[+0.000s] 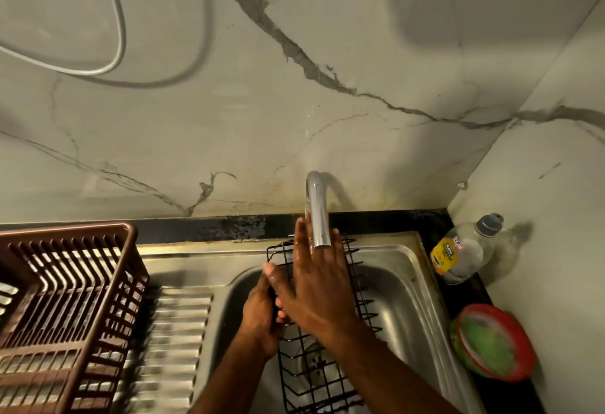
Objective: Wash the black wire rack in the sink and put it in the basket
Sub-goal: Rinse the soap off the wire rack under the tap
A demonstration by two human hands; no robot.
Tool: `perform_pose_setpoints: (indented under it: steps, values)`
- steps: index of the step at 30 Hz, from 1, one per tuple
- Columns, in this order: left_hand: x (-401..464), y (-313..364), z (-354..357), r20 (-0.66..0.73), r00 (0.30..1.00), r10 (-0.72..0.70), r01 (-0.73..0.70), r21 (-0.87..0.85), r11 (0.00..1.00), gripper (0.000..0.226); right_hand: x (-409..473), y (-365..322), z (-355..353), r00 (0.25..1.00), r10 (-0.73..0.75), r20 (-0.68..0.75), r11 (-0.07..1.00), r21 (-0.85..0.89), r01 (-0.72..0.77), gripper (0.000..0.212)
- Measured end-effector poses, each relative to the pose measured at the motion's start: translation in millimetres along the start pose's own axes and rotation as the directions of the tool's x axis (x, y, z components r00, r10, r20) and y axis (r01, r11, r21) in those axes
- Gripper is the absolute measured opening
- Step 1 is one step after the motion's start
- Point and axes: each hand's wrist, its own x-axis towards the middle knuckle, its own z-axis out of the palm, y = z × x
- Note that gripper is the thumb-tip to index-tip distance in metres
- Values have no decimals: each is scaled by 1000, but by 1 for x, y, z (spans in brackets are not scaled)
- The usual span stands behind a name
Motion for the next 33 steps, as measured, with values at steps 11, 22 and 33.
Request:
perform_pose_setpoints:
  steps: [11,22,33]
  values:
    - [17,1,18,-44,999,16,-16,-4,1000,49,10,38,2,956,277,-93,959,86,-270,102]
    - [24,9,8,-36,999,4,-3,27,1000,53,-29,59,23,996,-31,-82,998,-53,27,80]
    - [28,13,14,-93,996,-14,11,-27,1000,53,-50,15,25,991,-129,-23,991,26,130,79]
